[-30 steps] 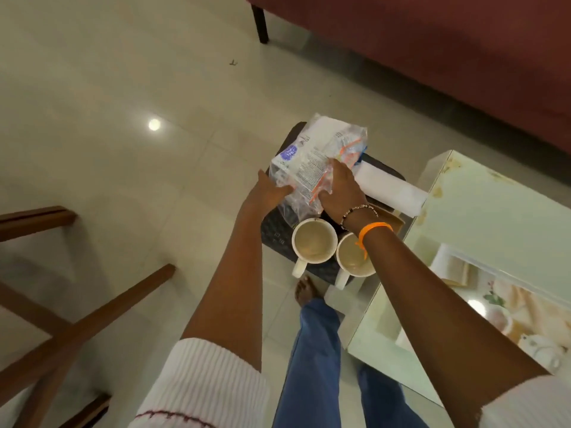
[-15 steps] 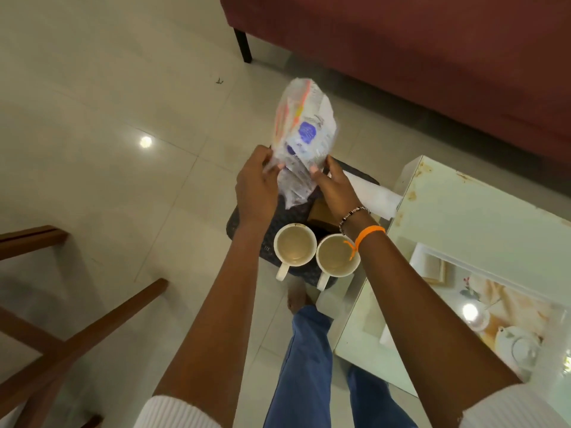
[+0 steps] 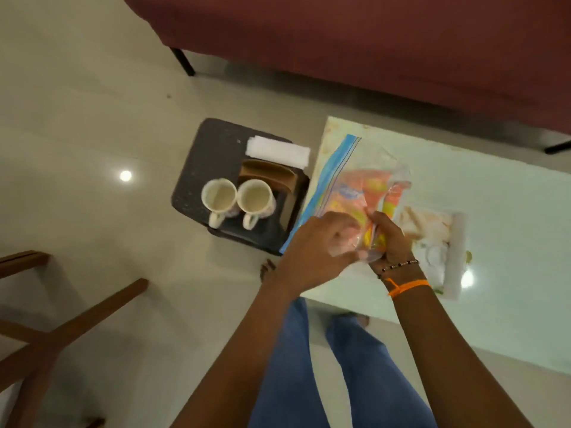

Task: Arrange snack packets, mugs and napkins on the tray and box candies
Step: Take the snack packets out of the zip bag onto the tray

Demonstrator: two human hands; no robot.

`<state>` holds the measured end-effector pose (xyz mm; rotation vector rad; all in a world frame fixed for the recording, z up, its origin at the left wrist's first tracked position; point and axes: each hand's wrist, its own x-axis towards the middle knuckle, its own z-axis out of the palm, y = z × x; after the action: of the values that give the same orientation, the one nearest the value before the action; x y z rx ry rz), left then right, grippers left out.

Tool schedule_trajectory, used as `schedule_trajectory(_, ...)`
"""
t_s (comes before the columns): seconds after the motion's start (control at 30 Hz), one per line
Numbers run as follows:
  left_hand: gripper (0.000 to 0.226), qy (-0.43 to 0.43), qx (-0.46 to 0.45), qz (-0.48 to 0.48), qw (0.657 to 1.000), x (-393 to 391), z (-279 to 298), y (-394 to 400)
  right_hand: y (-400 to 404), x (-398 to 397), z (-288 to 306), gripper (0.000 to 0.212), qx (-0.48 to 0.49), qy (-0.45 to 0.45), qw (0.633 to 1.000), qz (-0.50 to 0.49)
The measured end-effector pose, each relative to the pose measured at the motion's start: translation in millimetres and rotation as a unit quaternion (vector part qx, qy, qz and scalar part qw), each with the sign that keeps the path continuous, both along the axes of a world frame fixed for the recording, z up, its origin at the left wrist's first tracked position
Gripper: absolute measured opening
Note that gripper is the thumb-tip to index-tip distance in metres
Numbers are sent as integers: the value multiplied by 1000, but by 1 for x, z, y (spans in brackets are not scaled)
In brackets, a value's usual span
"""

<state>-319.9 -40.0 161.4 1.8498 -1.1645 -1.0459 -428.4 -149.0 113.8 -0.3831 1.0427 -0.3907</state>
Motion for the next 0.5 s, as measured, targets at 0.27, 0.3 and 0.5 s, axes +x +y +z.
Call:
schedule_trajectory(0.27,43,158,232,149,948,-106,-50,-13,13,-155,-20,47,36,-45,998,32)
schedule_trajectory(0.3,42,118,231,136,956,-117,-52,-13,12,-164,-20,56,47,-29,998,34)
schedule_trajectory(0.5,34,-27,190,177,965,-152,-57,-10,13,-199,-35,50,57,13,997,50)
